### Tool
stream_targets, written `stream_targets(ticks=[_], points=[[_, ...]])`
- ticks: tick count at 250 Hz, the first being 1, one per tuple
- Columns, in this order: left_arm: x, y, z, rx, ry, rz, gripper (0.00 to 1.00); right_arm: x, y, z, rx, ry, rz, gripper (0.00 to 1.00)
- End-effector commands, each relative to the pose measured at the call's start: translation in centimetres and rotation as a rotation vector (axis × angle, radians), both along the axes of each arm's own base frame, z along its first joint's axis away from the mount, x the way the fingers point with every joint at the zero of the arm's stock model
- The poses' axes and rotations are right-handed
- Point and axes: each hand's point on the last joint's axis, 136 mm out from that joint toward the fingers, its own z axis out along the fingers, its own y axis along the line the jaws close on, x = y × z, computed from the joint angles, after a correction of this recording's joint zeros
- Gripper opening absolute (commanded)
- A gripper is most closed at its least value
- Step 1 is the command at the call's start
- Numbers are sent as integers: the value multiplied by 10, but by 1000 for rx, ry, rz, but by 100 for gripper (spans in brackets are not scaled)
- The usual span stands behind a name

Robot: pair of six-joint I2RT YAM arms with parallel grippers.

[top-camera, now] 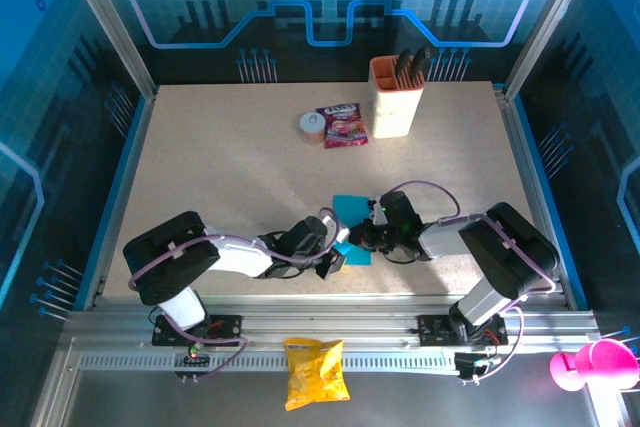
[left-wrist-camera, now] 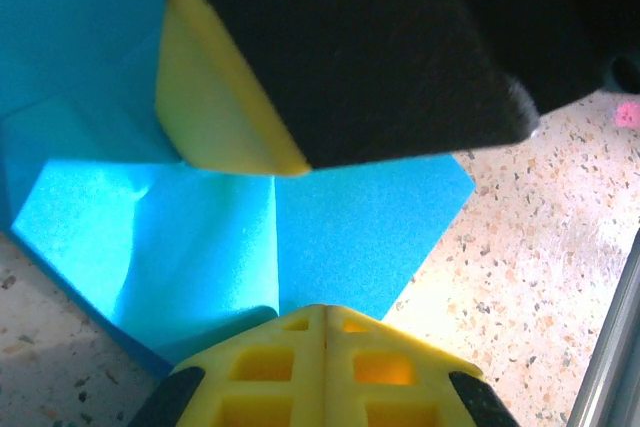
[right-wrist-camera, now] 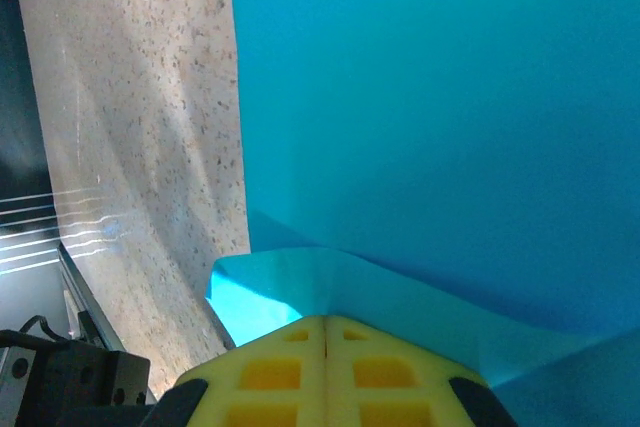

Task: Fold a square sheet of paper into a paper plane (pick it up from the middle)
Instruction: Fold the triangle a second time at the center of the table.

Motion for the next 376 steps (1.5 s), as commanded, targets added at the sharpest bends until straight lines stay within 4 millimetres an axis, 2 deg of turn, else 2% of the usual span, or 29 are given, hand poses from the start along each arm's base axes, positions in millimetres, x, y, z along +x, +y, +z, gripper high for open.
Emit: stream_targets(ticks=[1, 40, 77, 117, 160, 186, 239, 287, 376], points=[[-18, 23, -35, 94, 90, 18, 0, -2, -25, -8, -77, 36, -16, 0], [-21, 24, -43, 89, 113, 26, 0, 14, -38, 11, -104, -11, -21, 9], [-23, 23, -46, 77, 133, 30, 0, 22, -49, 28, -87, -38, -49, 8], [-22, 21, -43, 63, 132, 33, 0, 11, -41, 47, -76, -85, -42, 2], [-22, 21, -43, 64, 130, 30, 0, -10, -22, 44, -88, -94, -16, 0], [-22, 21, -44, 68, 128, 29, 0, -19, -8, 35, -88, -85, 3, 0], [-23, 22, -44, 78, 129, 22, 0, -21, 17, 12, -91, -48, 36, 0], [-26, 24, -47, 88, 139, 17, 0, -13, 10, -8, -135, 0, 2, 0], [-30, 25, -54, 91, 159, 13, 0, 15, -15, 1, -184, 3, -27, 0]])
